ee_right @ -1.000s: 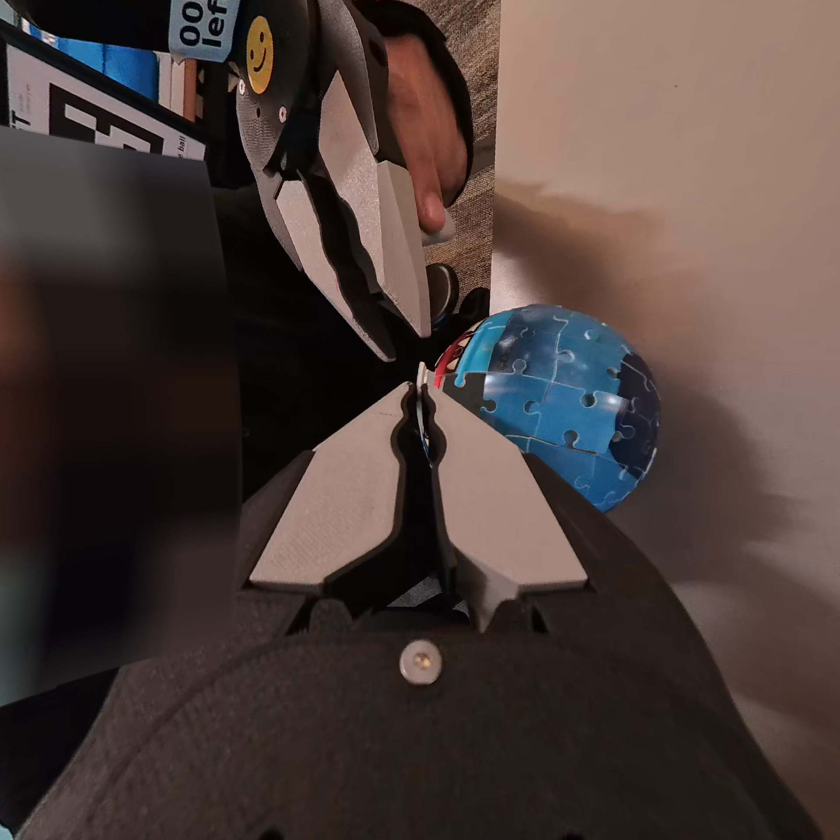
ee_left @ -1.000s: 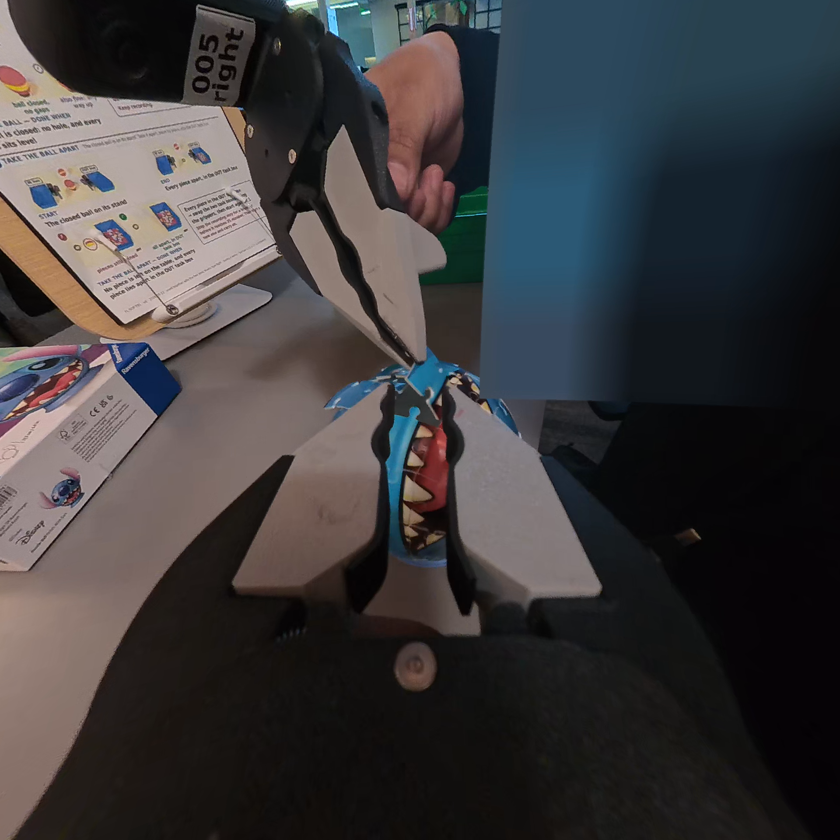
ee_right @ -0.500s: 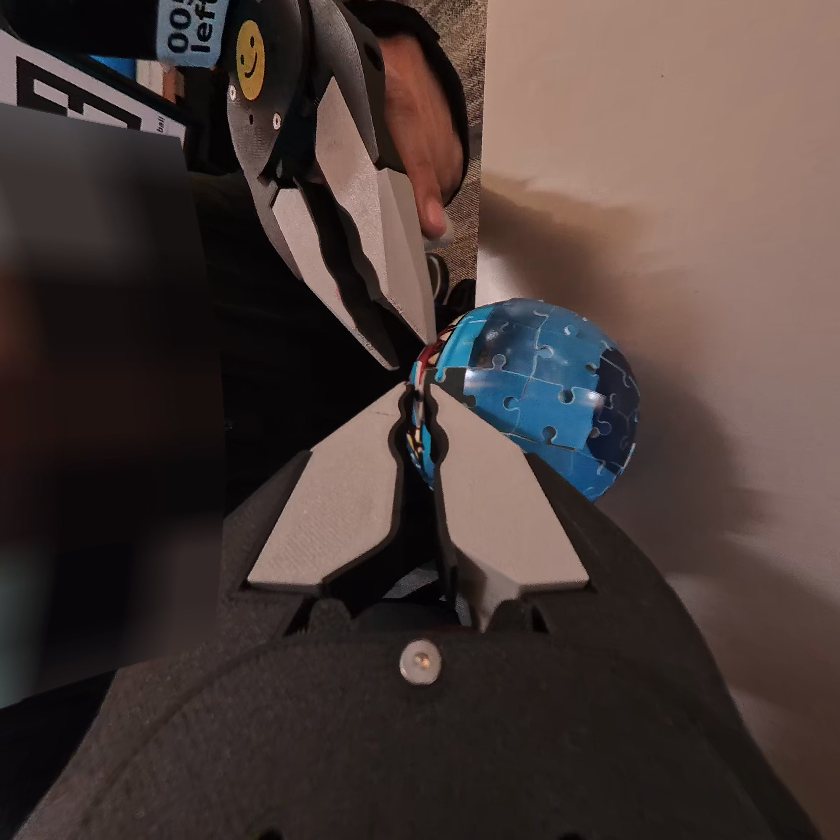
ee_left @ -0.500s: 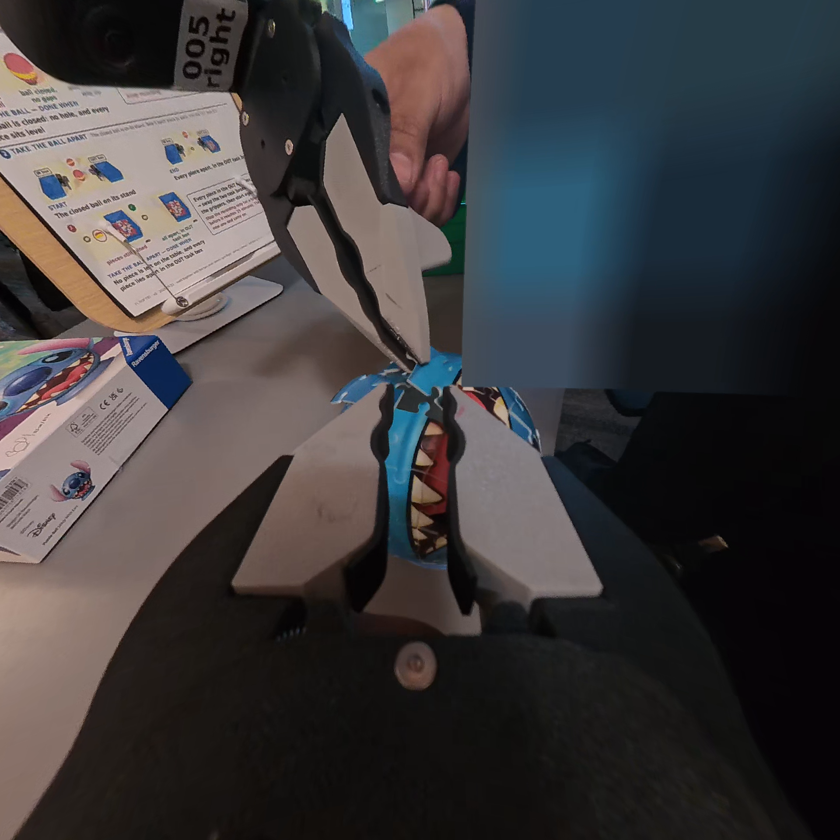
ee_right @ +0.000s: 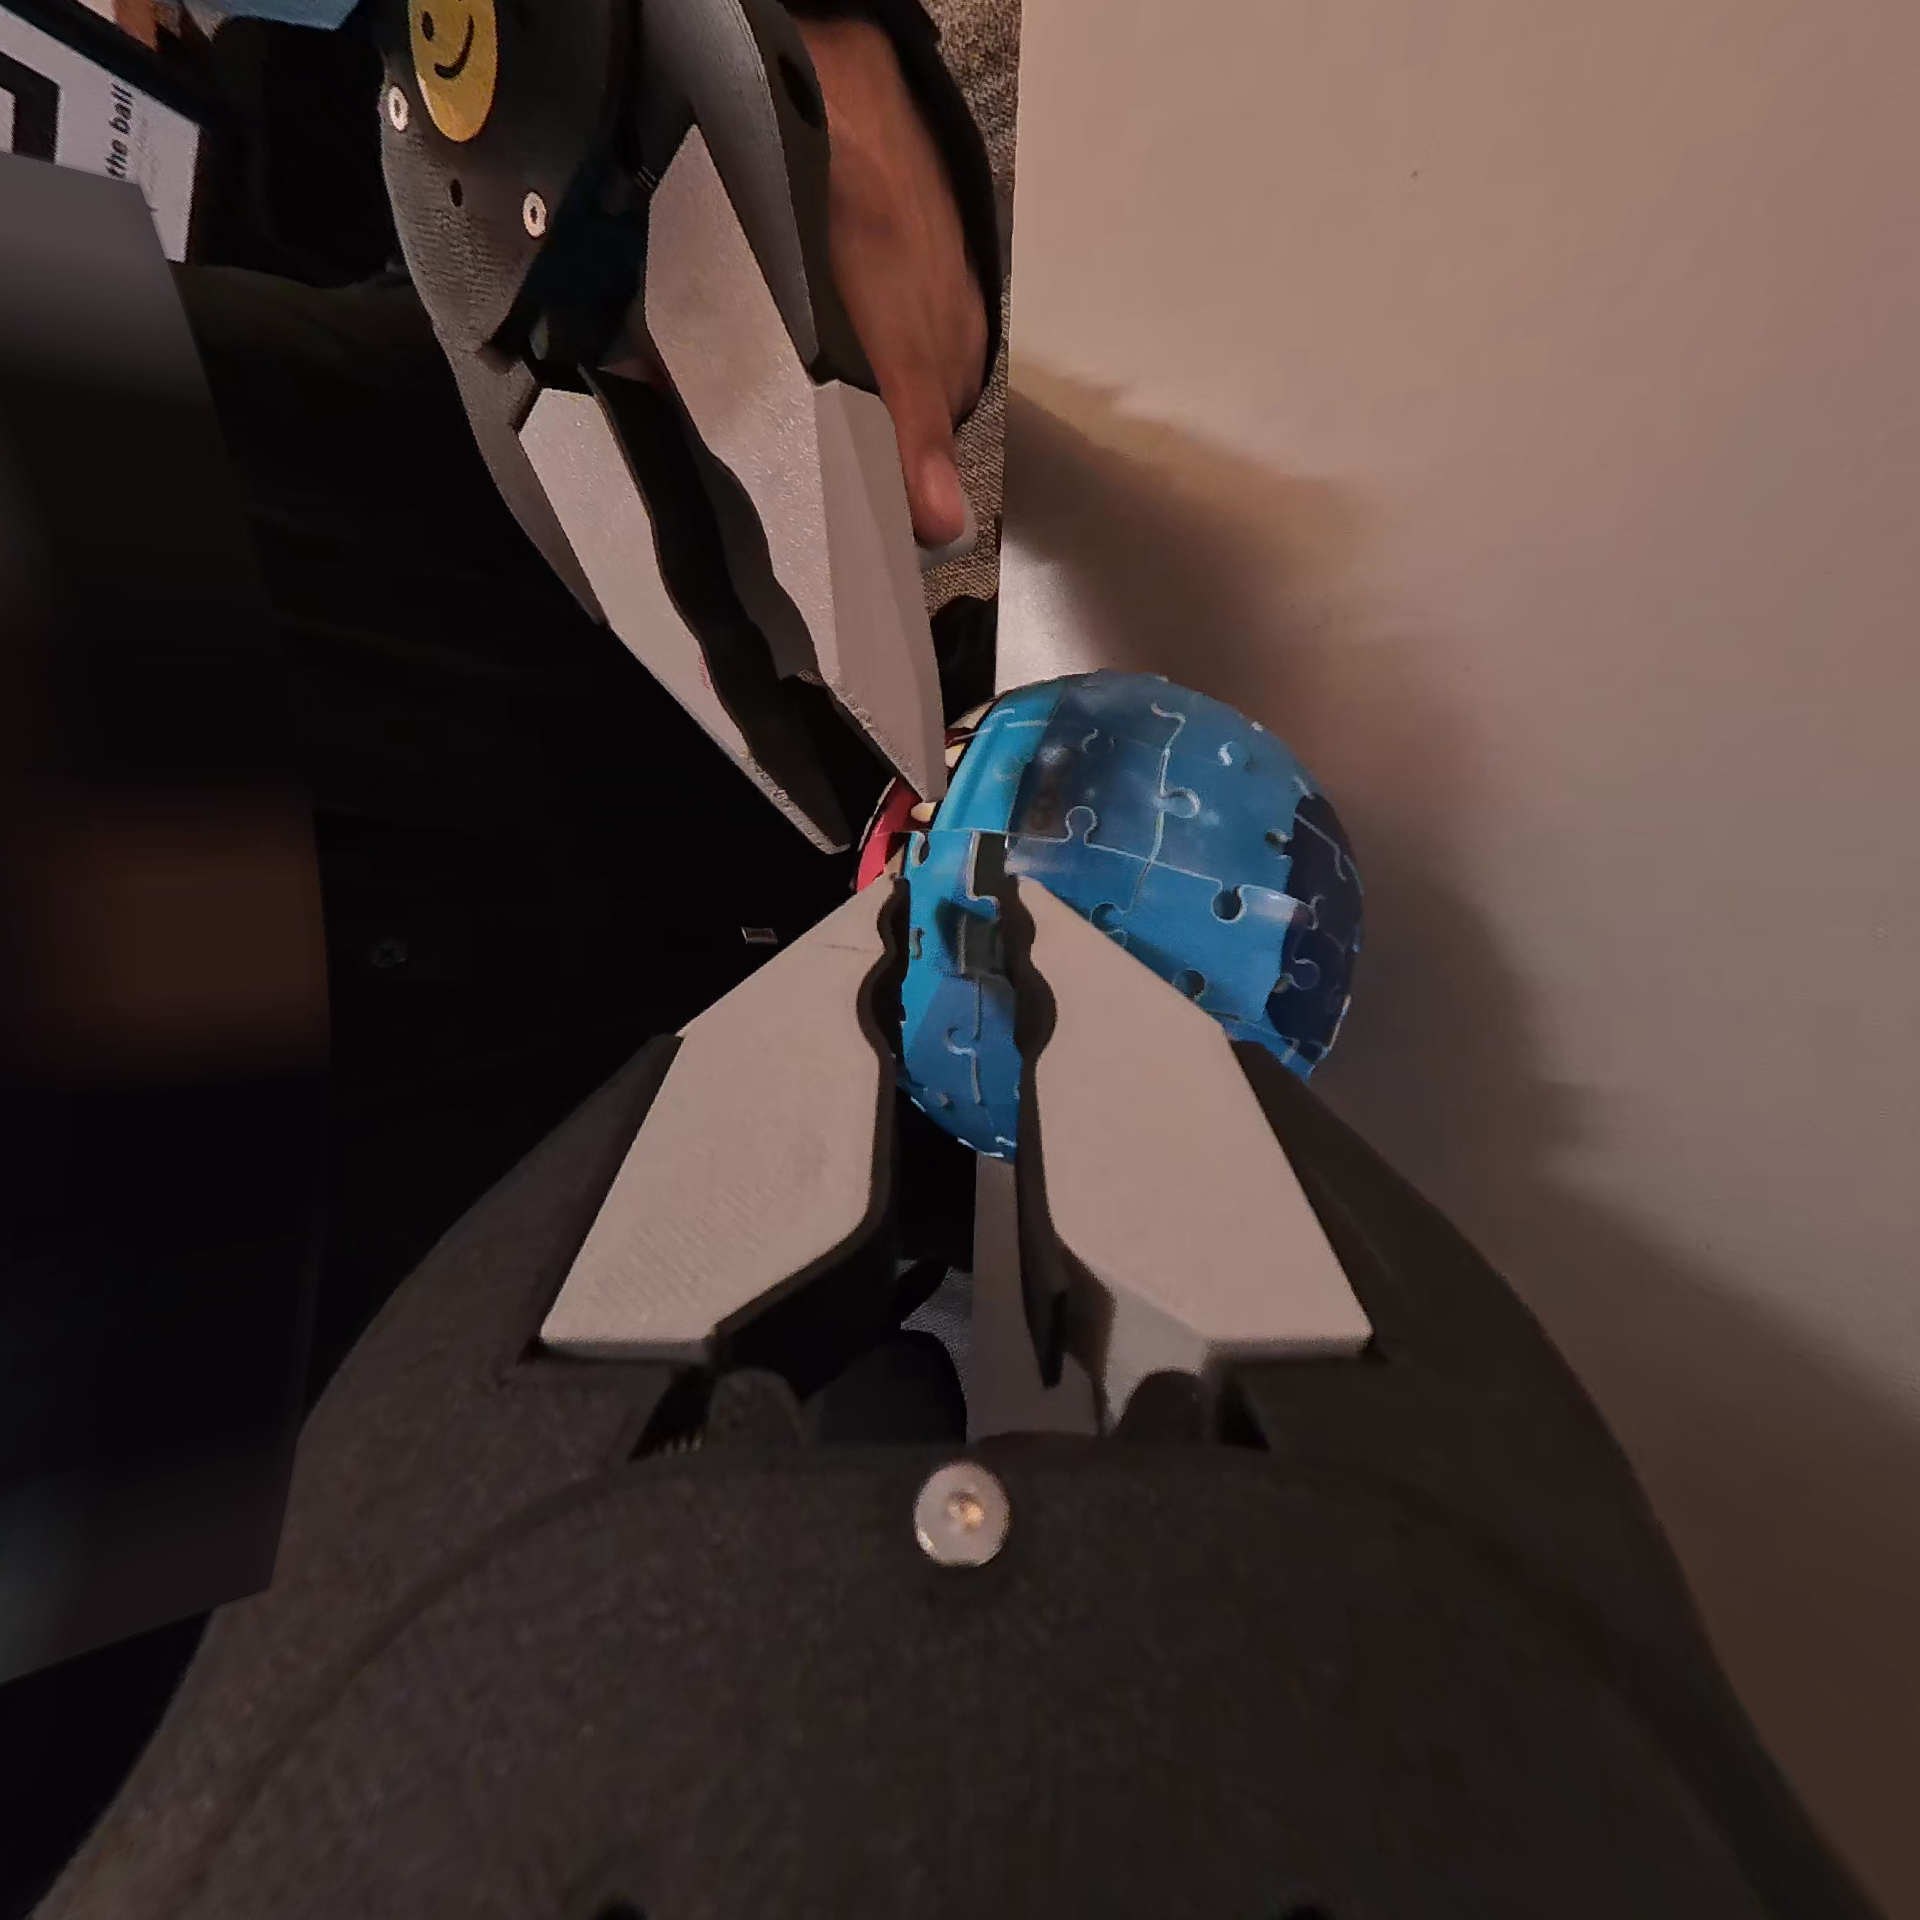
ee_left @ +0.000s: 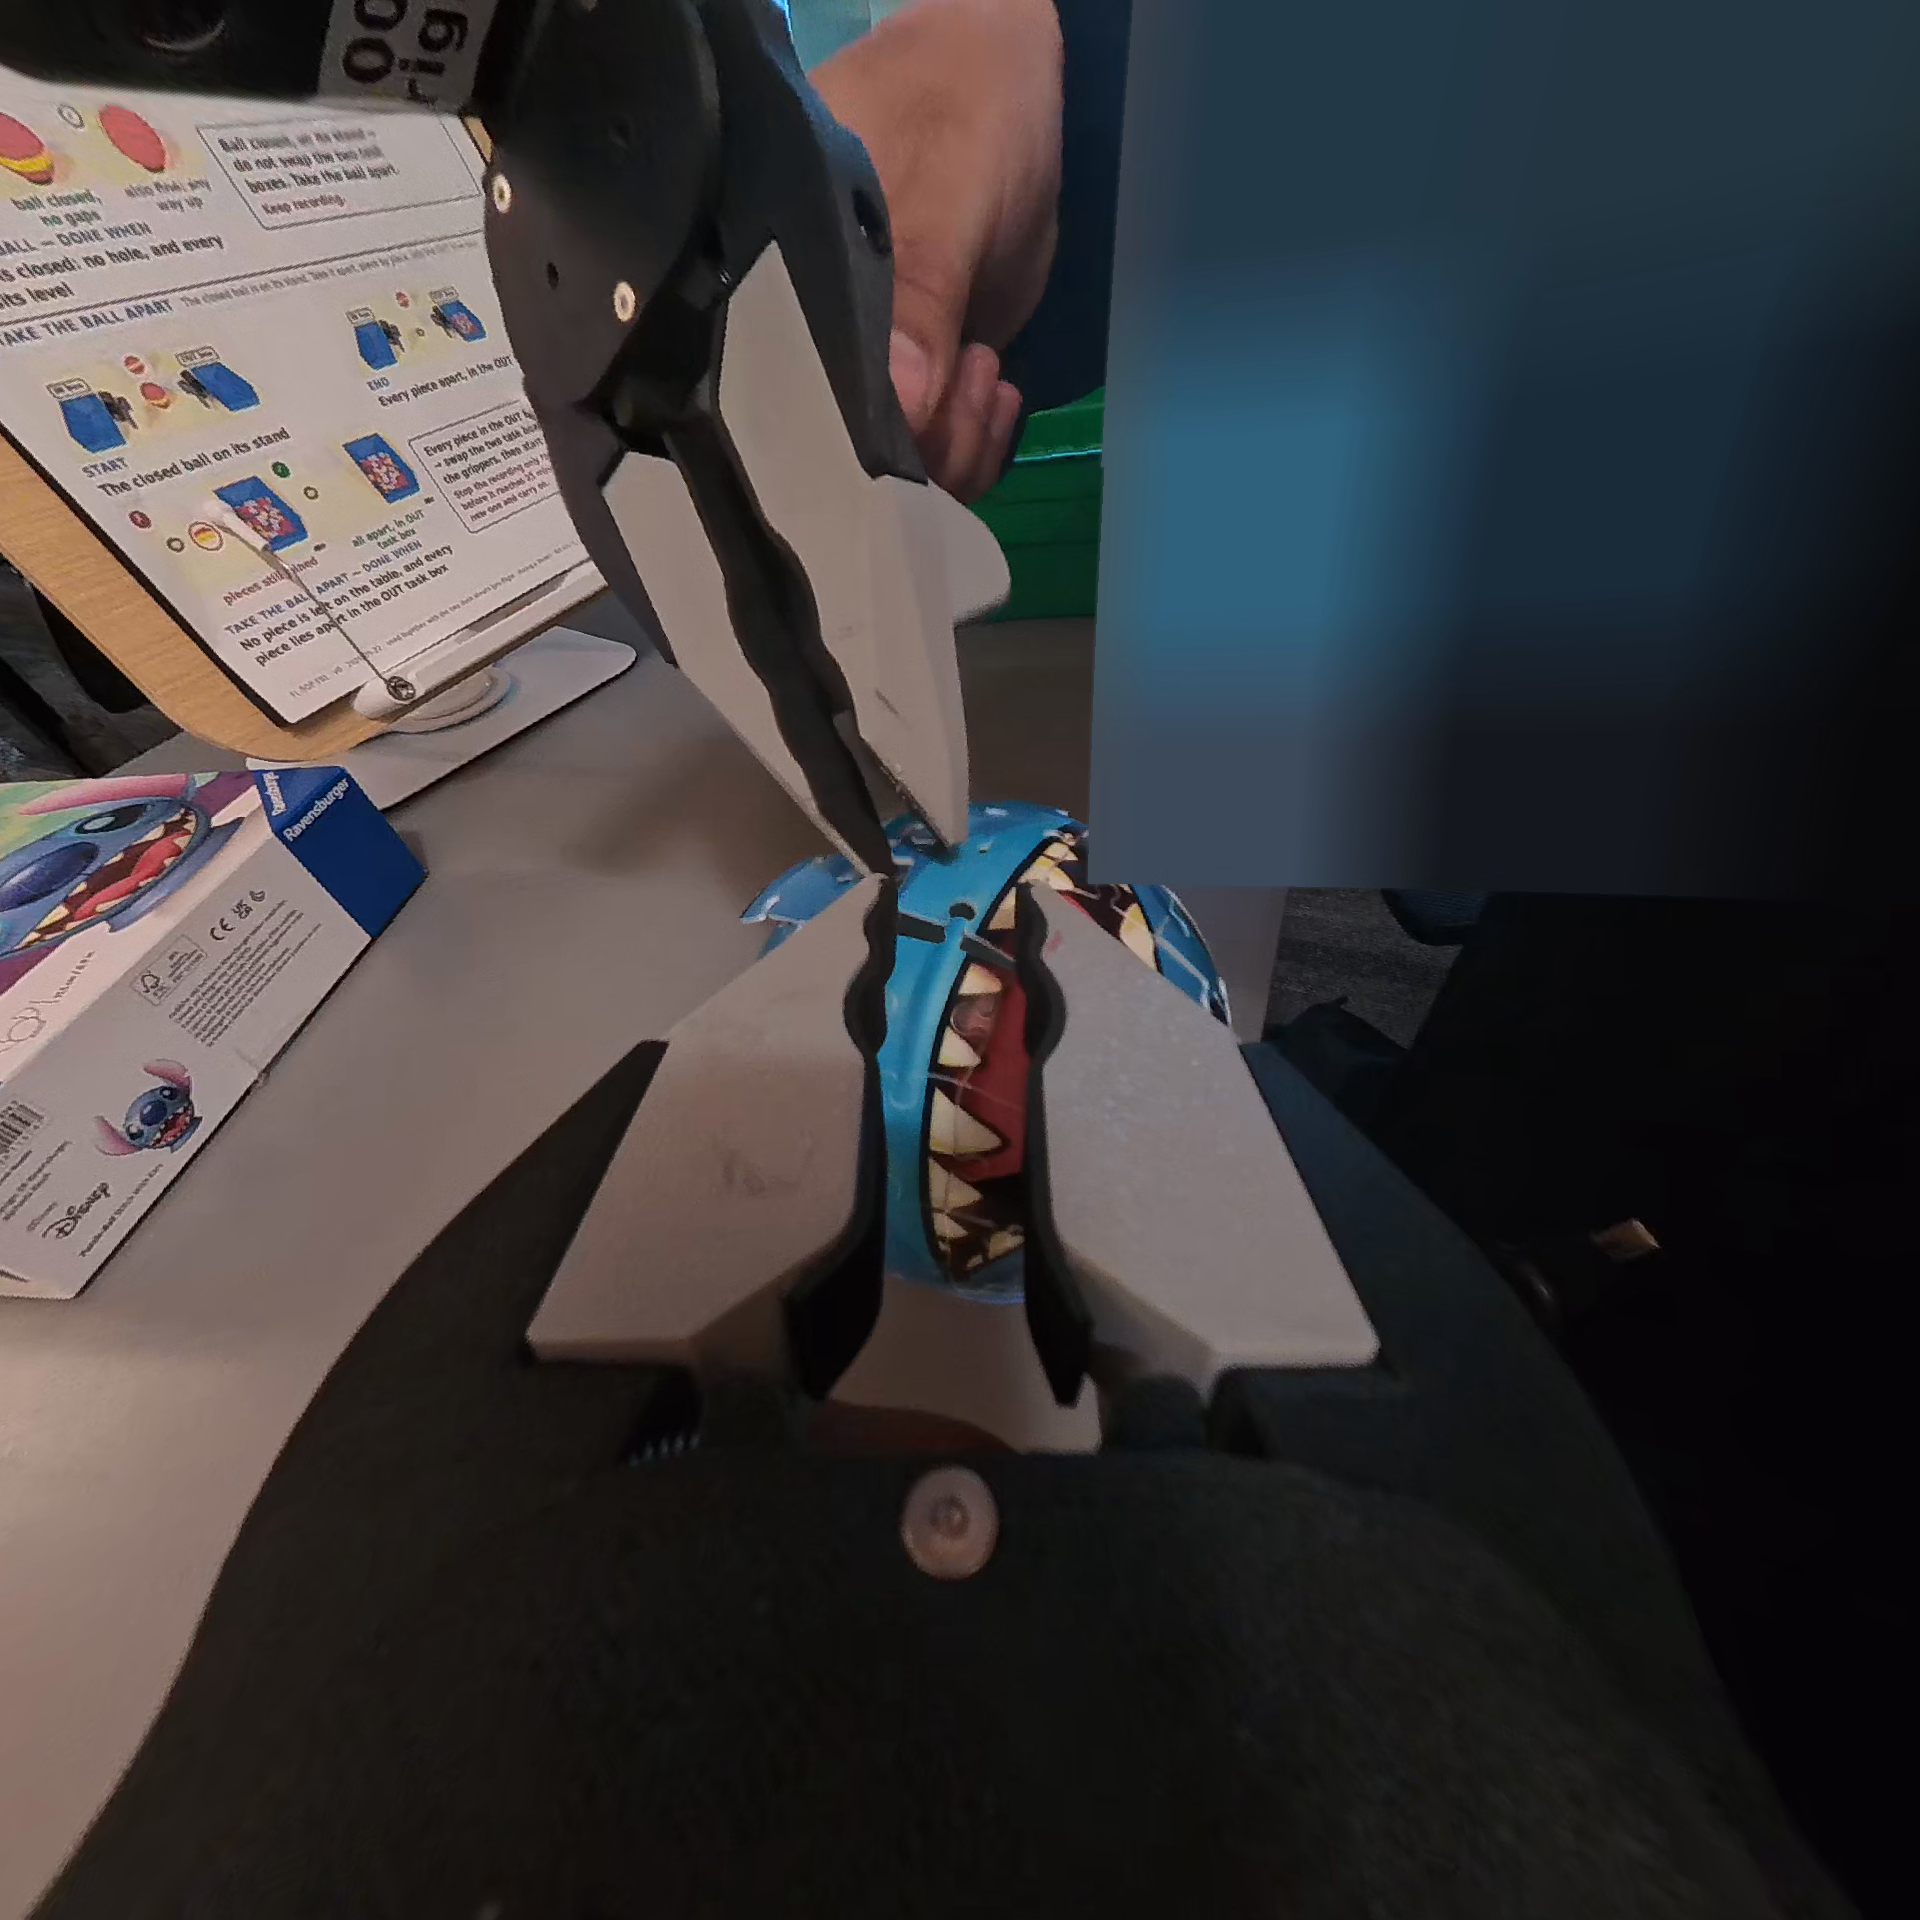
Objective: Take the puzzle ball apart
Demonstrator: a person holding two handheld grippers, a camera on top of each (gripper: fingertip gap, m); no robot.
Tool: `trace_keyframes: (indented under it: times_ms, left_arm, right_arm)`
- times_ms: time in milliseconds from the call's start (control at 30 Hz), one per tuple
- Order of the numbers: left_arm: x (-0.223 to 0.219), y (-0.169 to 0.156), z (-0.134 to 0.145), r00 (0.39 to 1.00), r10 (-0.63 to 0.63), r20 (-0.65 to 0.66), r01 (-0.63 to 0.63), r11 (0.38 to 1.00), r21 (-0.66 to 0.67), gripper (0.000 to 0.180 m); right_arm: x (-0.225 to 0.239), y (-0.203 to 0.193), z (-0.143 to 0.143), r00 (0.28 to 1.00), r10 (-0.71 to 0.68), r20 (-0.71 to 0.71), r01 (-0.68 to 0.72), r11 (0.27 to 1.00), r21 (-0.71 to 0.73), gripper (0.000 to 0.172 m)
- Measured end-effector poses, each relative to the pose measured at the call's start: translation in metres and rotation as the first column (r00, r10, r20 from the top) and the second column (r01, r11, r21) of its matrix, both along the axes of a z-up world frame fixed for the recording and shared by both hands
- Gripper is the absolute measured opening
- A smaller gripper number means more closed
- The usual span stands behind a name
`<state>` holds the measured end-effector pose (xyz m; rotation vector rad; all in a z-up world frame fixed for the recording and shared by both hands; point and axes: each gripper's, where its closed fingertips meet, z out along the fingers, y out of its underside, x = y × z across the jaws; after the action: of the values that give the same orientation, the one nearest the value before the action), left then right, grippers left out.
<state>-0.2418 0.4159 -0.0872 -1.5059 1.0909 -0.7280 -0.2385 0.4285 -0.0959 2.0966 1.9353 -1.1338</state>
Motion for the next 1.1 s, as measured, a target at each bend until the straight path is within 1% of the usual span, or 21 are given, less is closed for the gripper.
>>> trace_keyframes:
  times_ms: [233, 333, 400, 500, 633, 700, 767, 967, 1100]
  left_arm:
    - [-0.001, 0.002, -0.001, 1.000, -0.006, 0.001, 0.006, 1.000, -0.004, 0.020]
    - [0.000, 0.004, -0.002, 1.000, -0.012, -0.008, 0.012, 1.000, -0.005, 0.020]
    - [0.000, 0.004, -0.002, 1.000, -0.018, -0.011, 0.018, 1.000, -0.002, 0.020]
    - [0.001, 0.004, -0.003, 0.999, -0.029, -0.024, 0.029, 1.000, -0.001, 0.019]
    - [0.004, 0.002, -0.006, 0.998, -0.058, -0.039, 0.058, 0.998, -0.012, 0.015]
    - [0.004, 0.002, -0.007, 0.997, -0.064, -0.054, 0.063, 0.998, -0.013, 0.014]
    - [0.005, 0.002, -0.009, 0.995, -0.070, -0.067, 0.069, 0.997, -0.020, 0.013]
    - [0.006, 0.001, -0.011, 0.993, -0.087, -0.078, 0.084, 0.996, -0.044, 0.019]
    - [0.005, 0.002, -0.010, 0.993, -0.094, -0.065, 0.090, 0.994, -0.065, 0.020]
  right_arm:
    - [0.001, 0.011, 0.009, 0.998, -0.032, -0.057, 0.035, 0.998, 0.054, 0.016]
    - [0.003, 0.010, 0.017, 0.989, -0.041, -0.139, 0.050, 0.997, 0.058, 0.016]
    - [0.007, 0.012, 0.020, 0.980, -0.047, -0.195, 0.069, 0.991, 0.111, 0.015]
    - [0.011, 0.009, 0.028, 0.954, -0.033, -0.299, 0.086, 0.982, 0.166, 0.007]
    - [0.011, -0.002, 0.026, 0.928, 0.004, -0.372, 0.076, 0.977, 0.199, 0.004]
    - [0.008, -0.002, 0.022, 0.921, 0.018, -0.389, 0.082, 0.967, 0.240, 0.000]
    - [0.004, -0.004, 0.019, 0.919, 0.031, -0.393, 0.078, 0.963, 0.258, 0.000]
    - [0.000, -0.007, -0.001, 0.942, 0.070, -0.327, 0.036, 0.951, 0.306, 0.000]
    - [0.000, -0.005, 0.000, 0.942, 0.059, -0.331, 0.042, 0.956, 0.292, 0.000]
